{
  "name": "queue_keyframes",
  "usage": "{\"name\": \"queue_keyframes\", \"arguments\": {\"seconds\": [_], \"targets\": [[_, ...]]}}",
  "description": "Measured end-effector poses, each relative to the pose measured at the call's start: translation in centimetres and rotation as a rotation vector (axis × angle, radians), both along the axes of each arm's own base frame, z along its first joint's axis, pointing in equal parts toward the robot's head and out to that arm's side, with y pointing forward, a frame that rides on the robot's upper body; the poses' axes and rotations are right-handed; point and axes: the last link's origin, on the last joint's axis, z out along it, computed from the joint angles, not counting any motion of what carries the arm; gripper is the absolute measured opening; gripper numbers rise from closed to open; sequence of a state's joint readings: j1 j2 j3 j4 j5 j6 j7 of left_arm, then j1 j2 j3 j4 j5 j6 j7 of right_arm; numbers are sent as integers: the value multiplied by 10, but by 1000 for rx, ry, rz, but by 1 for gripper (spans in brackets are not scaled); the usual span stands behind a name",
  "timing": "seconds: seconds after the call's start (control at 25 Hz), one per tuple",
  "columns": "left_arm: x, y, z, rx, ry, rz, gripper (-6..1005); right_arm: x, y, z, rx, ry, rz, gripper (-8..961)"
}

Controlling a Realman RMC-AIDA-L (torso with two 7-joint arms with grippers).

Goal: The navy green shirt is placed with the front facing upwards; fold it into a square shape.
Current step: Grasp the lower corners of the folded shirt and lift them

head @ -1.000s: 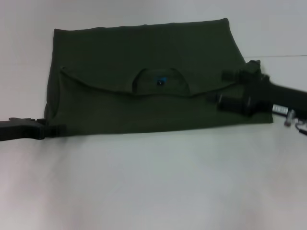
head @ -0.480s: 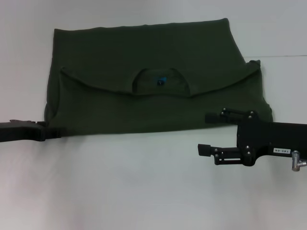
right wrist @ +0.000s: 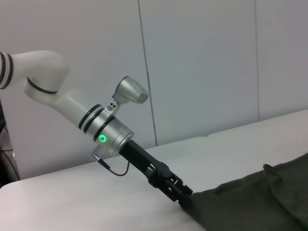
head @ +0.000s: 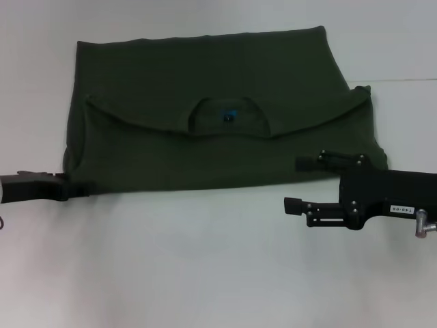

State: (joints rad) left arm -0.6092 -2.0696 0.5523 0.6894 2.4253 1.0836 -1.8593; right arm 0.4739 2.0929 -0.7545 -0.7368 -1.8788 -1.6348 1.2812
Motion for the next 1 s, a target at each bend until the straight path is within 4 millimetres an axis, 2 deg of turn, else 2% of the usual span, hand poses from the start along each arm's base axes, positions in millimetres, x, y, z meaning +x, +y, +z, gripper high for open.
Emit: {"name": "queue_keyframes", "arguments": {"seconds": [0.28,0.64,1.0], "targets": [[2,2,-5,-13,14,-10,716,1,1,1,0,-1,-10,886],[4,4,-4,-14,32,-31,498,0,0,1,-1,2,-8,885],[4,4,-4,-15,37,-36,112,0,0,2,1,6,-9,886]]}}
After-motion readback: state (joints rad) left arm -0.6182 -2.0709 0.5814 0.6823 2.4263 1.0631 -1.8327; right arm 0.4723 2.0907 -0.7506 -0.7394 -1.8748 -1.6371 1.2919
